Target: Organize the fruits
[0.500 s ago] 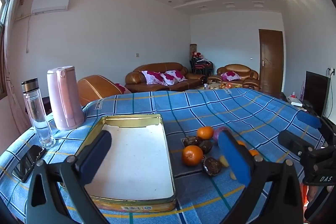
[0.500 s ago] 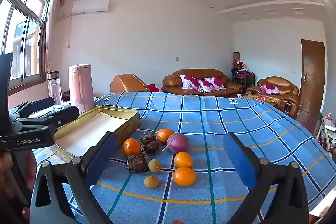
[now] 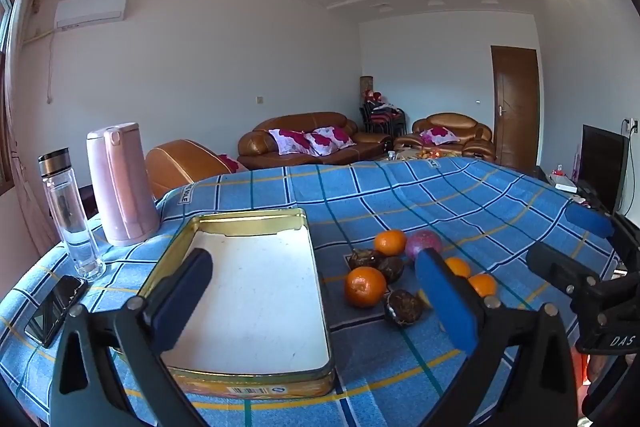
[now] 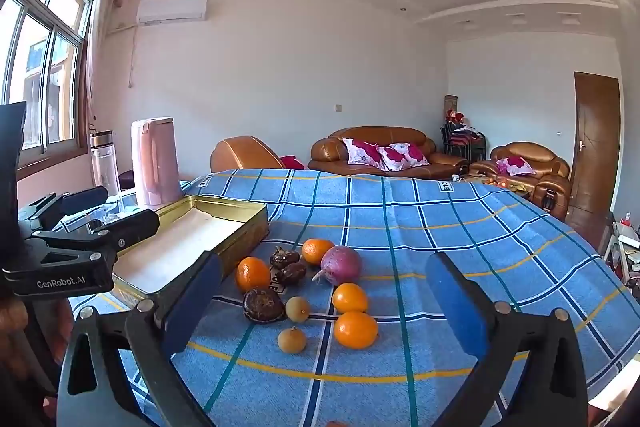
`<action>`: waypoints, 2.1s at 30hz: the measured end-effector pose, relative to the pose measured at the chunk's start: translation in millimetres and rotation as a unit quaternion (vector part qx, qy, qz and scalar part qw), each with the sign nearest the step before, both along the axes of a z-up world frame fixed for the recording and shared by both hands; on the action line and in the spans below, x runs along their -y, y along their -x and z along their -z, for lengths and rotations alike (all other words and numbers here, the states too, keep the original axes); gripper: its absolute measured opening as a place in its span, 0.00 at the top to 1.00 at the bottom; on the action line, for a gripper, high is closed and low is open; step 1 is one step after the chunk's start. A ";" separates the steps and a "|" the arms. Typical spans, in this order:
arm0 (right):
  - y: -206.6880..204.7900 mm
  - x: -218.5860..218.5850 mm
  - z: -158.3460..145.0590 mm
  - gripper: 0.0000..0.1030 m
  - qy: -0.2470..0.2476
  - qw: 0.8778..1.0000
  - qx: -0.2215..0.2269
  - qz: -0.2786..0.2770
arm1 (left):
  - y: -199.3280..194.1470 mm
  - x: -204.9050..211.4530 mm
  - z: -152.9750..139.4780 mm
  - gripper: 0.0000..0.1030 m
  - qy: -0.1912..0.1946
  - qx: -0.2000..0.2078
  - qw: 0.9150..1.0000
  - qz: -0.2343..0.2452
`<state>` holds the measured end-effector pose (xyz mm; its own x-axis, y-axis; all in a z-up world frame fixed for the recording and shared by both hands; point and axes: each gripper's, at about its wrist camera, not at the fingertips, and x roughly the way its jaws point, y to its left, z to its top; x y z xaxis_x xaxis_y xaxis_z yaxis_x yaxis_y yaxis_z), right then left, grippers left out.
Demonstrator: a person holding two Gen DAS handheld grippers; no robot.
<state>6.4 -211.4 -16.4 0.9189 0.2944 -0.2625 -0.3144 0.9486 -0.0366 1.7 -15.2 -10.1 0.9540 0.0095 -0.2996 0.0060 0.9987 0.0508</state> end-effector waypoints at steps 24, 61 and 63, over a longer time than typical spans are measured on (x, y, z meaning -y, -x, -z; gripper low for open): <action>-0.2 -0.8 2.8 0.01 0.000 1.000 -0.006 0.000 | -0.7 -5.6 1.0 0.00 0.000 -0.005 1.000 0.000; -8.6 -3.2 15.6 0.01 0.010 1.000 -0.027 0.001 | -7.5 -0.7 13.7 0.00 -0.005 -0.022 1.000 0.003; -11.3 0.0 19.4 0.01 0.007 0.999 -0.037 0.001 | -9.3 2.3 16.4 0.00 -0.007 -0.026 1.000 0.005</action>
